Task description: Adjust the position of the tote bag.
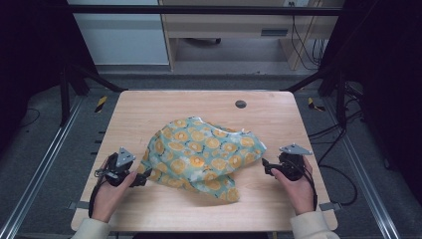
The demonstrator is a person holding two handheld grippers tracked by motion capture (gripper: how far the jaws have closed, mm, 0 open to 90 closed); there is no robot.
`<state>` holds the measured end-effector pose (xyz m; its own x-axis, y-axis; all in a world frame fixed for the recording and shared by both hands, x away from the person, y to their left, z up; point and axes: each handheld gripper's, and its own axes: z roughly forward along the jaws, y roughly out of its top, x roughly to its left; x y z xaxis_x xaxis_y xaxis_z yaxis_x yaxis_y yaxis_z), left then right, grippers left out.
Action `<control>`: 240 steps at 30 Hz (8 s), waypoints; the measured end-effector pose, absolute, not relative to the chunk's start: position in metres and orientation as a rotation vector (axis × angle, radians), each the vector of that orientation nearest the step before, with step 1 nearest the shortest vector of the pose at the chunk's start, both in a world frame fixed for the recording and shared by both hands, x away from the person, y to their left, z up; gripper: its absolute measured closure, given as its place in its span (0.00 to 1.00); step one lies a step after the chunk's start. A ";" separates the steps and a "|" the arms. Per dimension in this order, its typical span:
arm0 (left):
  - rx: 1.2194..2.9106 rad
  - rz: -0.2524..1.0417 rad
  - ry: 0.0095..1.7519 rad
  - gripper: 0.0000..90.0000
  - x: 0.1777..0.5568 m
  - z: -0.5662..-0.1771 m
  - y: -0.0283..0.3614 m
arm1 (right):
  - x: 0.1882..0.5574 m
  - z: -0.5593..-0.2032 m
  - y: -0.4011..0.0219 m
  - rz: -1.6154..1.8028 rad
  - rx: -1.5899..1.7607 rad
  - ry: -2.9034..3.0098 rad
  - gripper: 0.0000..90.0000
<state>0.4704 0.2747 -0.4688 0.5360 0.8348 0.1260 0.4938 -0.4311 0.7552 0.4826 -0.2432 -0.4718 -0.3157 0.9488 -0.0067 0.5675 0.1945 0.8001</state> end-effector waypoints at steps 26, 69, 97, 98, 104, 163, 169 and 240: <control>2.037 0.720 1.031 0.10 0.464 -0.453 0.275 | 0.527 -0.474 -0.241 1.207 1.626 1.950 0.27; 2.265 0.527 1.053 0.53 0.564 -0.415 0.215 | 0.530 -0.419 -0.197 1.318 1.113 2.013 1.00; 2.177 0.539 1.005 1.00 0.541 -0.421 0.236 | 0.528 -0.411 -0.202 1.314 1.116 2.014 1.00; 2.181 0.537 1.002 1.00 0.541 -0.421 0.237 | 0.527 -0.410 -0.203 1.316 1.115 2.009 1.00; 2.126 0.575 0.991 1.00 0.529 -0.415 0.244 | 0.528 -0.404 -0.201 1.358 1.119 1.996 1.00; 1.835 0.687 0.874 1.00 0.436 -0.391 0.265 | 0.462 -0.357 -0.204 1.513 0.935 1.875 1.00; 1.823 0.694 0.859 1.00 0.429 -0.391 0.266 | 0.459 -0.355 -0.205 1.532 0.926 1.870 1.00; 2.080 0.472 0.727 1.00 0.397 -0.442 0.259 | 0.403 -0.424 -0.226 1.496 0.976 2.153 1.00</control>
